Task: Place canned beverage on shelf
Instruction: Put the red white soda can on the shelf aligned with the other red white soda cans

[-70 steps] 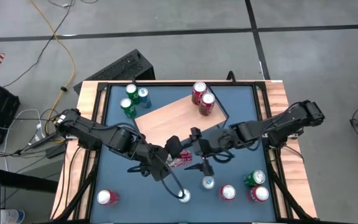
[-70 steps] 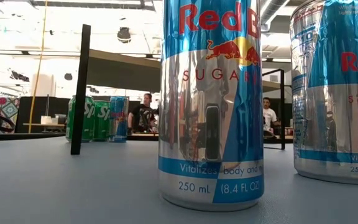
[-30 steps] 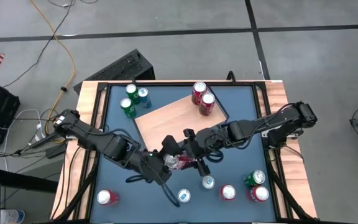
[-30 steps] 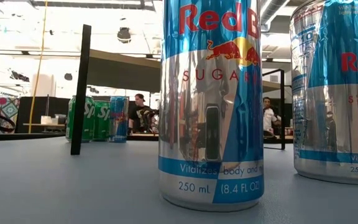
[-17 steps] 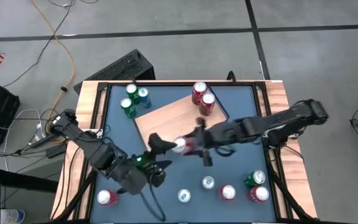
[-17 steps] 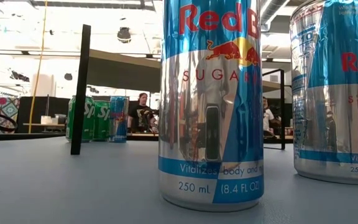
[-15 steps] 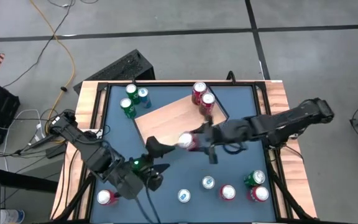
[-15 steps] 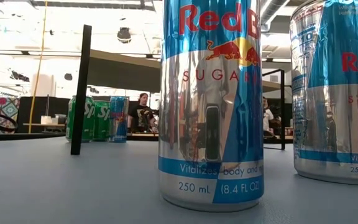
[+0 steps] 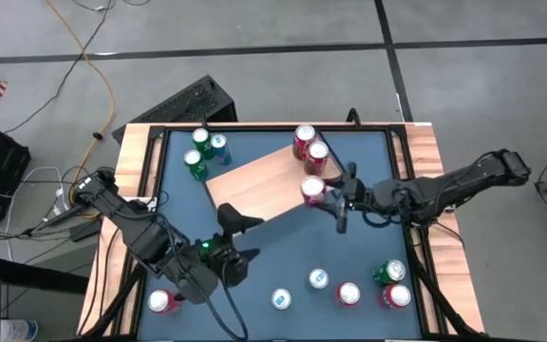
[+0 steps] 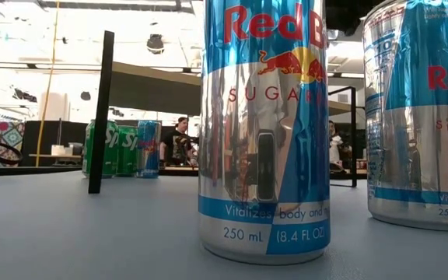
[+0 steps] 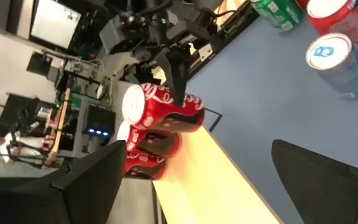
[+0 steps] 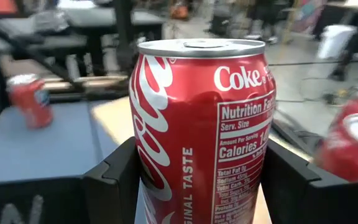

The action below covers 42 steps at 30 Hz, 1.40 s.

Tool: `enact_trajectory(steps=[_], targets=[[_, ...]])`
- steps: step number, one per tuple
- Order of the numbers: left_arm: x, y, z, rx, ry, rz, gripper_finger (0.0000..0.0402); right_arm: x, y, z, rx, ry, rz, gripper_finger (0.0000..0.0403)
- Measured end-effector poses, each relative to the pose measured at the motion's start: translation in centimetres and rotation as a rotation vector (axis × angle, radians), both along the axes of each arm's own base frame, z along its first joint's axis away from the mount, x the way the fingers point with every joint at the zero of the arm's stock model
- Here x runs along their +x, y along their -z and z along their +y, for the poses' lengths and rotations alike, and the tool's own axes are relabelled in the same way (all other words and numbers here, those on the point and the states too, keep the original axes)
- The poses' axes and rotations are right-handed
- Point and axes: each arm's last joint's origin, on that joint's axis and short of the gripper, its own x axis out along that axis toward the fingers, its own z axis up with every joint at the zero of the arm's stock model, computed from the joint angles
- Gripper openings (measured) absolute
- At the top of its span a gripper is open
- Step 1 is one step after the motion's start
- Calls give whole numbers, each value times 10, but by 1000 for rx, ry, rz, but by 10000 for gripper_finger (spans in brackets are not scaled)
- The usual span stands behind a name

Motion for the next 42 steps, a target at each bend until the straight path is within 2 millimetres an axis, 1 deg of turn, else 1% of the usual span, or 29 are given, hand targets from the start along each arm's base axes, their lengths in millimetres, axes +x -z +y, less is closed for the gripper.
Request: enact_trajectory(steps=[2, 4, 6, 8, 10, 12, 14, 16, 18, 20, 22, 24, 26, 27, 28, 35, 42], targets=[[0, 0, 0, -17, -7, -7, 386, -4, -3, -2, 2, 28, -27, 241], [-1, 1, 0, -31, -16, -8, 386, -7, 6, -3, -13, 54, 12, 241], [-1, 2, 0, -32, -21, -4, 386, -8, 8, -4, -4, 56, 10, 241], [-1, 2, 0, -38, -26, -8, 386, -11, 14, -4, -8, 67, 30, 241], [-1, 2, 1, -41, -29, -8, 386, -13, 13, -5, 10, 66, -15, 241], [-1, 2, 1, -46, -33, -9, 386, -17, 21, -6, 11, 77, 1, 241], [-2, 3, 1, -49, -37, -5, 386, -19, 21, -7, 25, 73, -38, 241], [-2, 3, 1, -57, -40, -7, 386, -22, 26, -8, 19, 81, -42, 241], [-2, 4, 1, -63, -44, -7, 386, -24, 24, -11, 35, 82, -94, 241], [-2, 4, 1, -69, -48, -7, 386, -29, 30, -13, 31, 95, -68, 241], [-2, 4, 1, -73, -50, -6, 386, -31, 29, -14, 39, 94, -91, 242], [-3, 5, 1, -74, -51, -4, 386, -35, 35, -17, 38, 106, -74, 243], [-3, 5, 1, -72, -52, -1, 386, -37, 35, -19, 56, 114, -104, 244], [-3, 5, 1, -73, -52, 1, 386, -40, 38, -21, 59, 121, -97, 244], [-3, 5, 1, -76, -54, 0, 386, -40, 41, -22, 57, 129, -85, 244], [-4, 6, 2, -78, -60, 7, 386, -39, 42, -27, 48, 135, -78, 246], [-4, 7, 2, -81, -63, 10, 386, -38, 42, -29, 31, 103, -68, 246]])
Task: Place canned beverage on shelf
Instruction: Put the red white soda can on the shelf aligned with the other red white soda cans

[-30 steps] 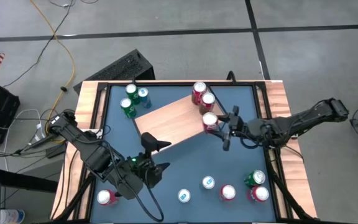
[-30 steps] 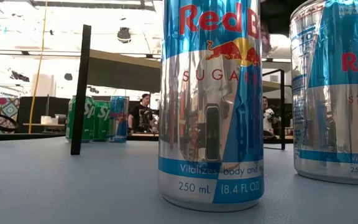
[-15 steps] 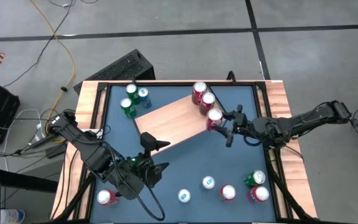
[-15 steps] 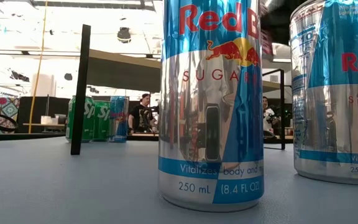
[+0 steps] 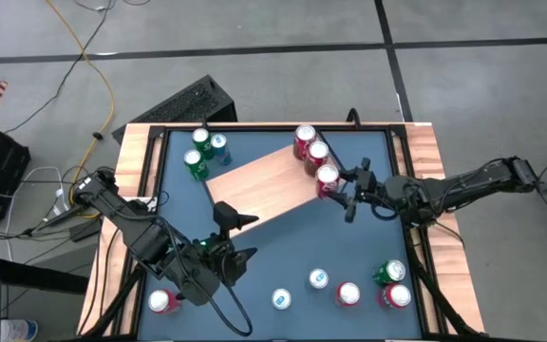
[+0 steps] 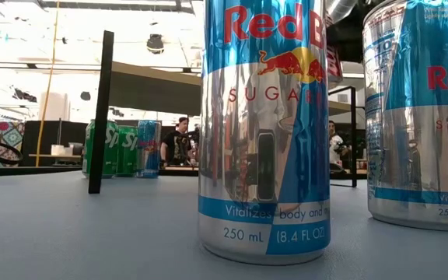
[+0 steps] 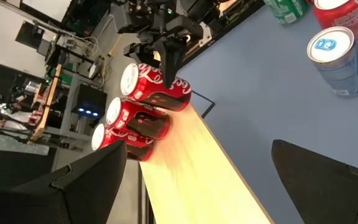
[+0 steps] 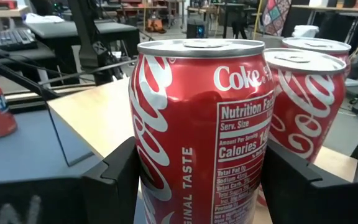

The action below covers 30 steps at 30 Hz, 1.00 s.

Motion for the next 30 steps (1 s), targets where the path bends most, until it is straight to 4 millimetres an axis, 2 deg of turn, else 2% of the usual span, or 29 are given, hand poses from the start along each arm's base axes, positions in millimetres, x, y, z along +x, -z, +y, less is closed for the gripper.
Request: enact_trajectory(steps=[5, 11, 15, 30], targets=[[0, 0, 0, 3, -1, 3, 386, -5, -4, -1, -16, -4, -21, 246], [0, 0, 0, 9, 2, 7, 386, -24, 15, -3, 10, -23, -154, 246], [0, 0, 0, 20, 4, 11, 386, -32, 11, -8, 15, -20, -218, 247], [0, 0, 1, 25, -5, 6, 386, -21, 22, -20, 19, -26, -134, 247]])
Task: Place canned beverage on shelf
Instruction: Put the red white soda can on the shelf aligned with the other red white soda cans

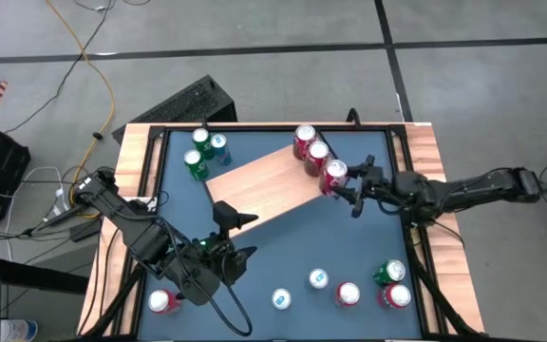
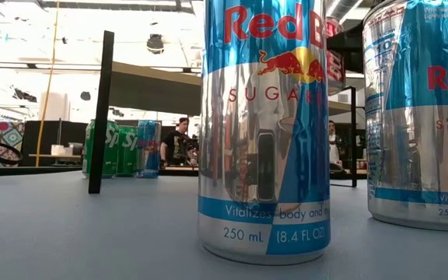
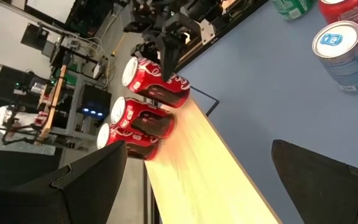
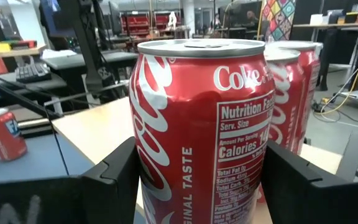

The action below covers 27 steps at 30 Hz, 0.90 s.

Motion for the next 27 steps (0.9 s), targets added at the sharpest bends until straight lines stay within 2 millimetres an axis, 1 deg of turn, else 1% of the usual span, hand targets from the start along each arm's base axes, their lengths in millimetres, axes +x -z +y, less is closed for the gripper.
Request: enact_trajectory(steps=[9, 22, 27], targets=[[1, 0, 1, 0, -3, 0, 386, 4, 5, -6, -7, -10, 40, 252], [1, 0, 1, 0, -3, 1, 386, 7, 9, -9, -16, 8, 72, 325], [1, 0, 1, 0, -3, 1, 386, 7, 9, -9, -24, 23, 80, 343]])
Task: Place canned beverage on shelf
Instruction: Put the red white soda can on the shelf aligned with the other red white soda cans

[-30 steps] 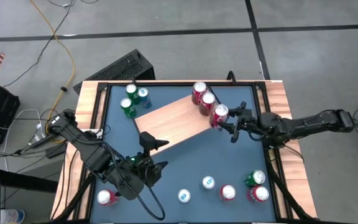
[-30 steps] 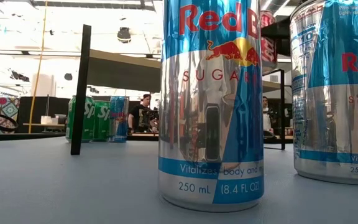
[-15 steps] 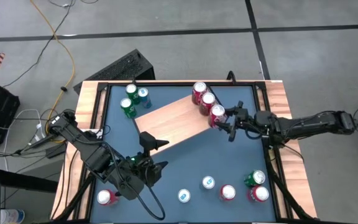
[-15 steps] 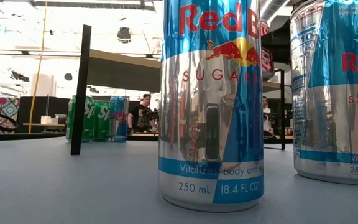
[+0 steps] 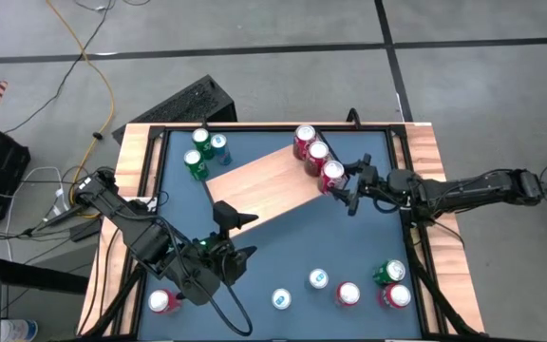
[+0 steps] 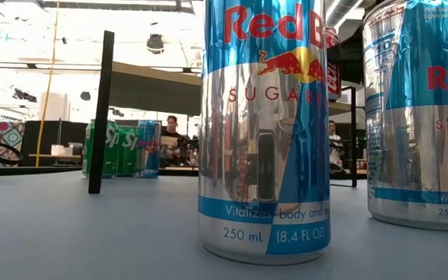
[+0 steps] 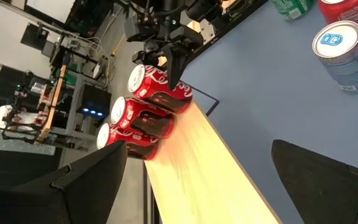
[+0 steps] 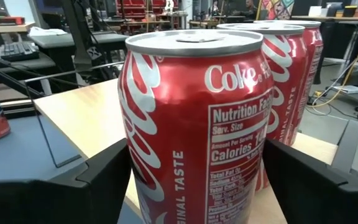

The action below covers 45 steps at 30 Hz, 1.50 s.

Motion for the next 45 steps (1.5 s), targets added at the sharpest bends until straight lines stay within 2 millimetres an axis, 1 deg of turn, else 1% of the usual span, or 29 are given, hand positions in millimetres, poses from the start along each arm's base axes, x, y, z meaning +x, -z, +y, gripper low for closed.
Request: enact_trajectory(steps=[9, 25, 29, 34, 40, 45], targets=[[0, 0, 0, 0, 0, 0, 386, 0, 1, -1, -19, 32, 13, 347], [0, 1, 0, 1, -1, 5, 386, -3, 0, -1, -50, 34, 24, 347], [0, 1, 0, 2, -1, 6, 386, -3, 0, -1, -49, 34, 96, 347], [0, 1, 0, 2, -1, 6, 386, -2, -12, -1, -50, 34, 126, 347], [0, 1, 0, 1, -2, 5, 386, -2, -18, -1, -51, 50, 181, 347], [0, 1, 0, -1, -2, 4, 386, -3, -18, -2, -55, 58, 208, 348]])
